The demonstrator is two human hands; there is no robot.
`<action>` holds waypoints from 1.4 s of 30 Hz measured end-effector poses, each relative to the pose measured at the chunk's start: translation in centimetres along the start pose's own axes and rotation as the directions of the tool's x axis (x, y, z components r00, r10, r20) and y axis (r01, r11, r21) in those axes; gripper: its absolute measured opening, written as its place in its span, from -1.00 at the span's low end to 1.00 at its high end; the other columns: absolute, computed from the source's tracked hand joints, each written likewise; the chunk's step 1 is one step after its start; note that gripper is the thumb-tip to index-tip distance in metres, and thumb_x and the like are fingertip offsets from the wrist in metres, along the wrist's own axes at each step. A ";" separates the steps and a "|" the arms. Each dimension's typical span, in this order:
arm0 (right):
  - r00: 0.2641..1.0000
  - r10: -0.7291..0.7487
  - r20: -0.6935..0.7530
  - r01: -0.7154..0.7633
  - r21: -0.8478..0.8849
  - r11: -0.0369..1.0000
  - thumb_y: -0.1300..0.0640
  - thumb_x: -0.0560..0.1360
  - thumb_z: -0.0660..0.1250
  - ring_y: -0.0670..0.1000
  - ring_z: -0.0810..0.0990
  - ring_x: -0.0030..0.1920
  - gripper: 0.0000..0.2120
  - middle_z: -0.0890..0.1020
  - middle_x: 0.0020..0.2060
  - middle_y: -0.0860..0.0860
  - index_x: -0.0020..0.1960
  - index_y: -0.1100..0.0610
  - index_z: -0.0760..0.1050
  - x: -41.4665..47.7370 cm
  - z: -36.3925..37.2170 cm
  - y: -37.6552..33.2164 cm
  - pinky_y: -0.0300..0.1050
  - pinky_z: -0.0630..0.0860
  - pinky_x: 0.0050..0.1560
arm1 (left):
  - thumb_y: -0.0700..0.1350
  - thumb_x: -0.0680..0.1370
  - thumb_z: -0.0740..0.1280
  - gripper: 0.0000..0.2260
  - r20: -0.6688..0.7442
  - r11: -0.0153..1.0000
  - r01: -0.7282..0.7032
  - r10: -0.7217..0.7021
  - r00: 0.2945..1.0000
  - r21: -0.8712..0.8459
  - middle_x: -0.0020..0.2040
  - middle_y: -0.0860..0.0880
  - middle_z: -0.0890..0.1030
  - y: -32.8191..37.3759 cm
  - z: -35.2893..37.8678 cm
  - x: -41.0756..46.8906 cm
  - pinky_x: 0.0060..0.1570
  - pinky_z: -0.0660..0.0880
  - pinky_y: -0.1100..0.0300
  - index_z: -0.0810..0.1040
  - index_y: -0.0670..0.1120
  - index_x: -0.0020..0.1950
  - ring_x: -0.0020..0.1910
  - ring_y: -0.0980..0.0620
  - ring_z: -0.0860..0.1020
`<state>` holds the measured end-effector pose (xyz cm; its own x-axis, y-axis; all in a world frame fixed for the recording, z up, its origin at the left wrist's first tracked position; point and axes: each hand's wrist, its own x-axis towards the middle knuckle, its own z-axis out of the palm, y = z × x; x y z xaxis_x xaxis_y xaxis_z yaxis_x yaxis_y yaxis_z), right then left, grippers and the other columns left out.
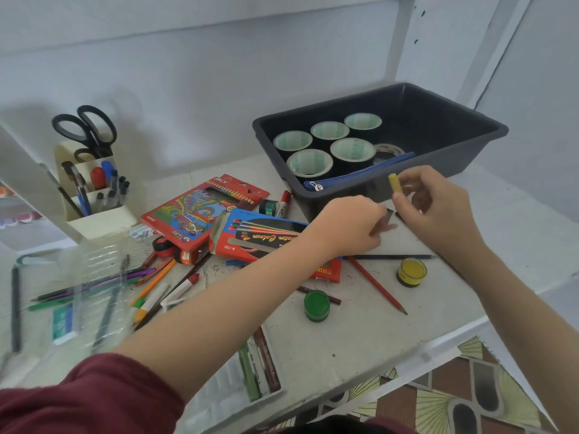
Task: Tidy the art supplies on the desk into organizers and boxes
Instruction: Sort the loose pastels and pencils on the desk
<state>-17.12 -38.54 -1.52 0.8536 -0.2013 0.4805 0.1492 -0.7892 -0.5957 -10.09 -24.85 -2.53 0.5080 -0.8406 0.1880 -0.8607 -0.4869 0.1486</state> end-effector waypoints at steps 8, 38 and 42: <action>0.991 -0.135 0.016 0.133 0.104 0.986 0.18 0.47 0.33 -0.17 0.53 -0.23 -0.89 0.54 -0.25 -0.13 0.00 0.09 0.51 0.0 0.8 -3.3 -0.45 0.41 -0.28 | -0.04 0.51 0.33 -0.88 -0.108 0.848 0.245 -0.331 0.938 -0.469 -0.28 0.12 0.58 -0.6 -2.4 -6.9 -0.30 0.46 0.34 0.58 -0.06 -0.04 -0.31 0.20 0.52; 0.464 -0.515 0.720 0.353 0.383 0.854 0.10 0.42 0.33 -0.23 0.46 -0.15 -0.81 0.53 -0.15 -0.22 0.00 -0.12 0.56 -9.3 9.2 -12.1 -0.24 0.47 -0.20 | -0.05 0.33 0.47 -0.81 0.340 0.315 0.829 -0.801 0.493 -0.462 -0.40 0.06 0.57 -1.3 -3.7 -26.1 -0.37 0.49 0.19 0.46 0.01 -0.25 -0.47 0.18 0.49; 0.442 -0.503 0.743 0.342 0.379 0.860 0.07 0.43 0.33 -0.19 0.47 -0.11 -0.81 0.49 -0.13 -0.21 0.01 -0.14 0.56 -9.5 9.1 -12.1 -0.21 0.47 -0.19 | -0.05 0.32 0.49 -0.79 0.330 0.310 0.830 -0.809 0.486 -0.464 -0.37 0.04 0.59 -0.8 -3.7 -25.9 -0.36 0.51 0.17 0.45 0.02 -0.23 -0.46 0.19 0.50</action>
<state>-22.50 -21.81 -4.79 0.6730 0.7389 0.0334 0.6090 -0.5279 -0.5920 -22.38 -1.79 -3.89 0.9325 -0.0933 -0.3490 0.1704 -0.7385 0.6524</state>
